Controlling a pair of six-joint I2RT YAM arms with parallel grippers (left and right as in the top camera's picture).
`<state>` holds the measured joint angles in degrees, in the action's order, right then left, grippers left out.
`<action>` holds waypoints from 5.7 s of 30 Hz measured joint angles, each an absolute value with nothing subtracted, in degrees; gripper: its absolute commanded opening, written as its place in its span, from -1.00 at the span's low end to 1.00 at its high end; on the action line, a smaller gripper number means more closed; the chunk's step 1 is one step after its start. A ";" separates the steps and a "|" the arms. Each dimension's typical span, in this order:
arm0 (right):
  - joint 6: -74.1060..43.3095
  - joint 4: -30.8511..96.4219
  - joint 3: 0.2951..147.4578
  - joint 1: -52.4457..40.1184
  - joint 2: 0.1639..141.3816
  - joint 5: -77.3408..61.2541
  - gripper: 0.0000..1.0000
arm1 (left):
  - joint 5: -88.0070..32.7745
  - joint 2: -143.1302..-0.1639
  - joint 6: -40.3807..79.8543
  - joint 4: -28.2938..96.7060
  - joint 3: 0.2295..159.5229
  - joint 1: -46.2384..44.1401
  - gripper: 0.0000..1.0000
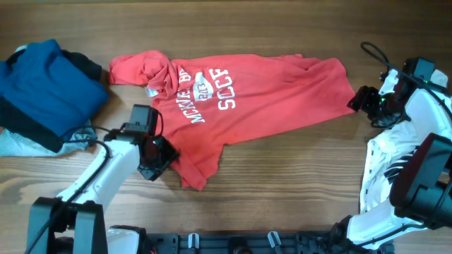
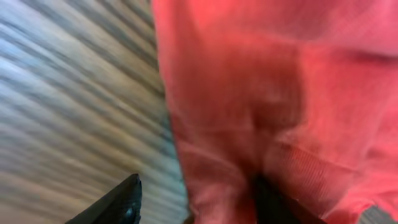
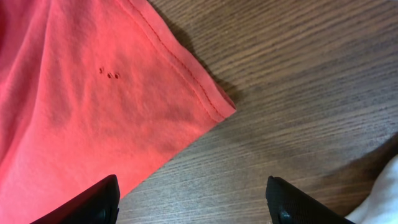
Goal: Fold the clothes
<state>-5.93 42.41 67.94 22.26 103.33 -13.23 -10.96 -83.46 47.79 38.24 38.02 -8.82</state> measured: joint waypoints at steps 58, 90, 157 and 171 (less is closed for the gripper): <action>-19.46 22.98 55.66 18.79 102.50 -18.00 -0.91 | -4.08 -63.31 44.64 42.00 36.45 0.51 -0.92; -10.83 63.00 112.64 18.79 83.99 -5.58 -0.92 | -16.67 -72.84 28.51 59.83 106.13 9.39 -0.92; -15.53 53.43 79.11 -25.36 96.31 -5.26 -0.92 | -6.68 -90.87 23.59 71.24 105.84 7.38 -0.92; -11.90 40.93 78.08 -23.16 112.09 -0.30 -0.89 | -6.68 -90.87 23.59 71.90 105.84 7.38 -0.92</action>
<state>-11.90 40.93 78.08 -23.16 112.09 -0.30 -6.68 -90.87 23.59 71.90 105.84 7.38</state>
